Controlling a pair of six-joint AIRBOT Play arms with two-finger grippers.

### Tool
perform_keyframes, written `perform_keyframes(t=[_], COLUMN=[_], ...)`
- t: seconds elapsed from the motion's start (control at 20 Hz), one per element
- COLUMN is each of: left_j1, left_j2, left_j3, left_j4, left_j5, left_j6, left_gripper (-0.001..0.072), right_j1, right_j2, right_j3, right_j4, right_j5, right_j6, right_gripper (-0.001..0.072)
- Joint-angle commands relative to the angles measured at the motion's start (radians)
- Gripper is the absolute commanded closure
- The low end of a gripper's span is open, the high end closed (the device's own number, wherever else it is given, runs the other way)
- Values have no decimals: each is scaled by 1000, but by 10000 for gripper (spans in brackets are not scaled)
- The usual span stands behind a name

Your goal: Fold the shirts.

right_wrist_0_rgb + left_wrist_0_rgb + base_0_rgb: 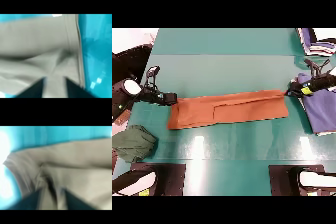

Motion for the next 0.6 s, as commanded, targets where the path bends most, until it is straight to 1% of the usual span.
perform_keyframes(t=[0.0,0.15,0.25,0.3,0.35,0.4,0.55], left_j1=[0,0,0,-2,-2,-2,-2], left_j2=[-13,-11,-9,-10,-10,-10,-11], left_j3=[40,126,143,142,142,142,142], left_j4=[-10,-7,-47,-77,-108,-146,-227], left_j5=[-11,-146,-193,-195,-190,-179,-151], left_j6=[-12,-11,-11,-10,5,34,34], left_gripper=[206,207,209,305,585,674,673], right_j1=[-28,-116,-190,-225,-250,-264,-238], right_j2=[-77,-52,-38,-44,-56,-70,-130], right_j3=[67,29,-48,-87,-118,-146,-171], right_j4=[138,137,136,138,138,138,139], right_j5=[21,70,97,105,105,107,108], right_j6=[-51,-75,-96,-100,-105,-120,-142], right_gripper=[314,314,309,235,189,189,189])
